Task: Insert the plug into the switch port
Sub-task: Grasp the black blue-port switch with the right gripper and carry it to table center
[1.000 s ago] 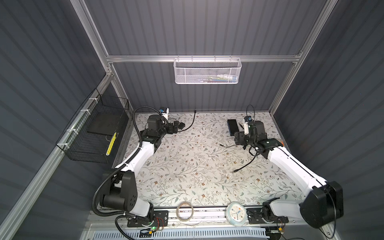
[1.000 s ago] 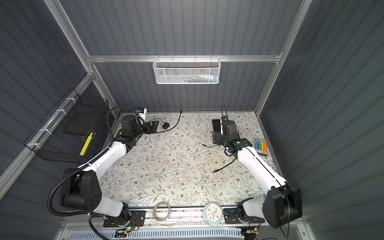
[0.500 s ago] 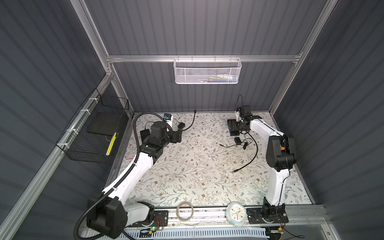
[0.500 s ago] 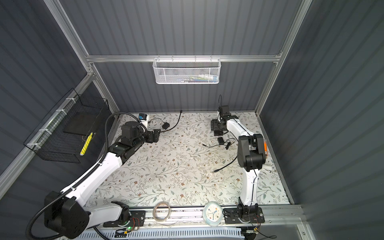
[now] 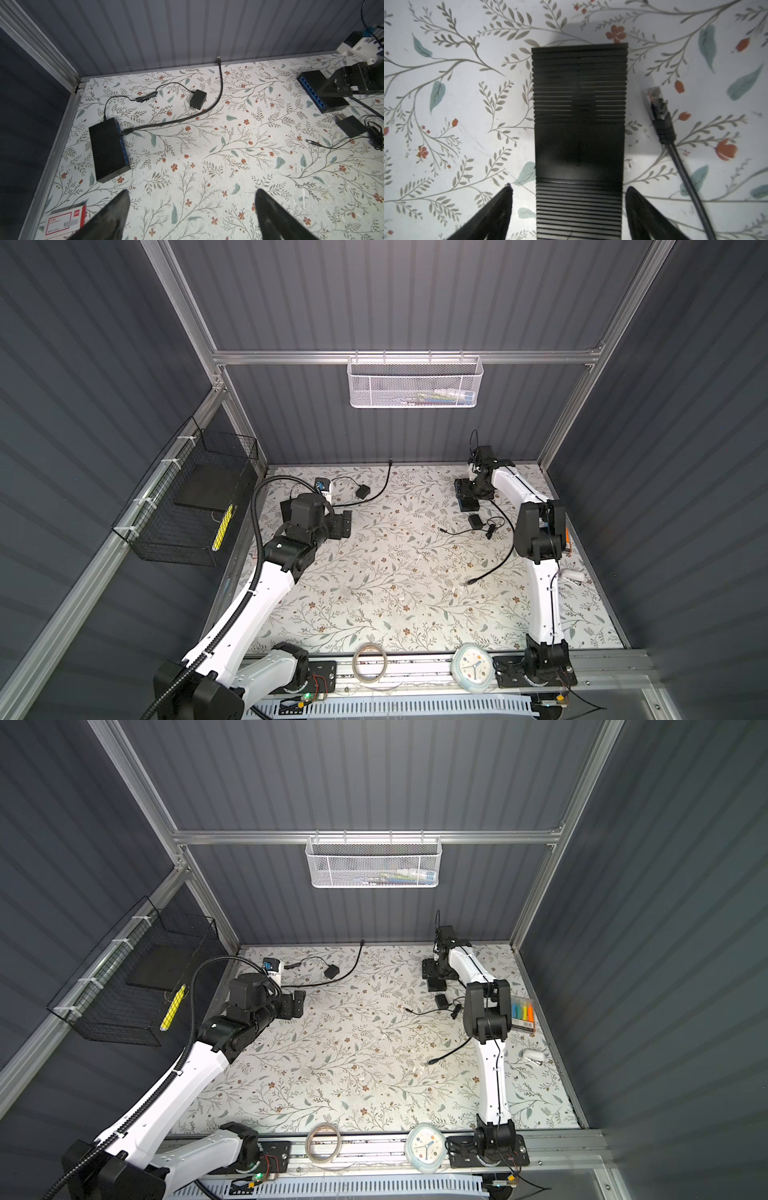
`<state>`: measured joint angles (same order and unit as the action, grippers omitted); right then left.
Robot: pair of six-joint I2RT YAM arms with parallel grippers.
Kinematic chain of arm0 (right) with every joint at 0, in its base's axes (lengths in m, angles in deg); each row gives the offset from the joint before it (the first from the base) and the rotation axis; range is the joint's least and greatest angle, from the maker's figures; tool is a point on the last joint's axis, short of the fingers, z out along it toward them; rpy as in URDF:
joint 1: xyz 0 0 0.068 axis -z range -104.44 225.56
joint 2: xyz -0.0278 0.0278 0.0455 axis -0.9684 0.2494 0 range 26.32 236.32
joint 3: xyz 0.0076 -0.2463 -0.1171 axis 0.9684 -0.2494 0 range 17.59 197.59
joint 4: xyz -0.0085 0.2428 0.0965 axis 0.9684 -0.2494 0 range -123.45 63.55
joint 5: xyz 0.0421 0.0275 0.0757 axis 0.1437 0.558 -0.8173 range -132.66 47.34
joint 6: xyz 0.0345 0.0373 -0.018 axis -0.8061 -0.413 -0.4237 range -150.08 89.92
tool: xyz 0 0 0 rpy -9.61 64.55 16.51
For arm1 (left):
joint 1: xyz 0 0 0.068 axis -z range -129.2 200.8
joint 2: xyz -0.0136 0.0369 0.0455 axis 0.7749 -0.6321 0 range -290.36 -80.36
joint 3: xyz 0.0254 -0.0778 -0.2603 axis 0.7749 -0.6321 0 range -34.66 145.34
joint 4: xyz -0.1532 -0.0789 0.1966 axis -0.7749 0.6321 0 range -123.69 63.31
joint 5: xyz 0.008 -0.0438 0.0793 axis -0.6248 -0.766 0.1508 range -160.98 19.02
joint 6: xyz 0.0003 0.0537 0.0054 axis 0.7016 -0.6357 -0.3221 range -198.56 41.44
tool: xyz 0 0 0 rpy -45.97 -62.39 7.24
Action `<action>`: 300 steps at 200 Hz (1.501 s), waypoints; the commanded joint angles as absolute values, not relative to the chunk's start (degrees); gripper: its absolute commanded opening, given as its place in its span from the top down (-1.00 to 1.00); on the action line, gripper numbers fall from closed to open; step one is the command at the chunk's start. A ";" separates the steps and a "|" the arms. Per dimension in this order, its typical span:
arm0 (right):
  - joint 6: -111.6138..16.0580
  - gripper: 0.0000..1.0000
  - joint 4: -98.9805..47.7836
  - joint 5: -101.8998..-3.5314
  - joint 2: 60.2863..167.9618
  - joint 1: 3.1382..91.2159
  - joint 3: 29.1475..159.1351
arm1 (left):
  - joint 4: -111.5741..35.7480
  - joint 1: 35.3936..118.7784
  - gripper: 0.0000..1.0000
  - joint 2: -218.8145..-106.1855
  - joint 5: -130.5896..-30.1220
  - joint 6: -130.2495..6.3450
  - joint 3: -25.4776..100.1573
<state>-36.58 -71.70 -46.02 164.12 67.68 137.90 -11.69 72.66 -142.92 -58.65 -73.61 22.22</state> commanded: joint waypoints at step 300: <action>-73.92 -0.10 -62.54 -34.41 146.14 26.72 108.73 | -13.13 69.69 -0.81 -141.58 -59.07 -61.86 16.50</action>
